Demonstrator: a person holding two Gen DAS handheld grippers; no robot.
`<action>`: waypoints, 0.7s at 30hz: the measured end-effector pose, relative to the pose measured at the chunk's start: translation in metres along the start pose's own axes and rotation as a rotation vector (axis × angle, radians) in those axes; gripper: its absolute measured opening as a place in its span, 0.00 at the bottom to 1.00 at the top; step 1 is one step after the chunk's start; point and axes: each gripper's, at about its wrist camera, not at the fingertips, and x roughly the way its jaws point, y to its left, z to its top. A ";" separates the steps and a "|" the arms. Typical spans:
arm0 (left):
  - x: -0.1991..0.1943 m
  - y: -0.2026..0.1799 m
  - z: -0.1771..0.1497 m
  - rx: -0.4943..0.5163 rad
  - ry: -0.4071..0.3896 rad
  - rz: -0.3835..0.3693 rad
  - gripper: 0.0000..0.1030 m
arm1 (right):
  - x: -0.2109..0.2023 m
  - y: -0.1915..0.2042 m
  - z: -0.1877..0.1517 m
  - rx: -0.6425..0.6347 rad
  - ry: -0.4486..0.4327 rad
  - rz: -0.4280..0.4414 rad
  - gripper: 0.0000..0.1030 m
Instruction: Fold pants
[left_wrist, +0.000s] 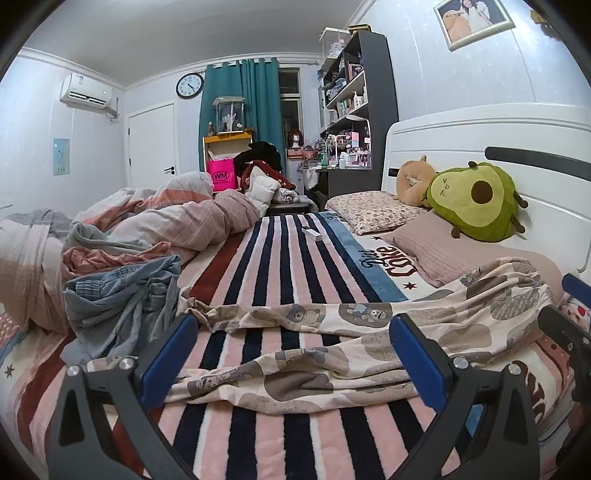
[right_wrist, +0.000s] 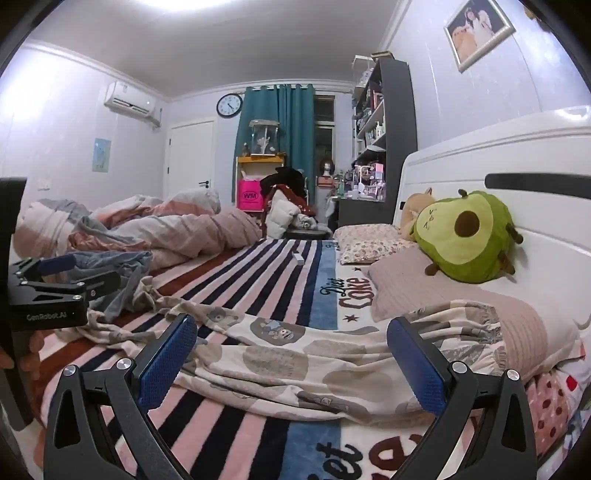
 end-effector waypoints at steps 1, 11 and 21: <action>-0.001 0.000 0.000 0.001 -0.002 -0.007 0.99 | 0.000 -0.002 0.000 0.010 0.004 0.010 1.00; -0.010 -0.003 -0.001 0.010 -0.007 -0.030 0.99 | -0.004 -0.007 -0.001 0.031 -0.001 0.008 1.00; -0.015 -0.005 -0.001 0.012 -0.007 -0.033 0.99 | -0.005 -0.006 -0.001 0.024 -0.004 -0.002 1.00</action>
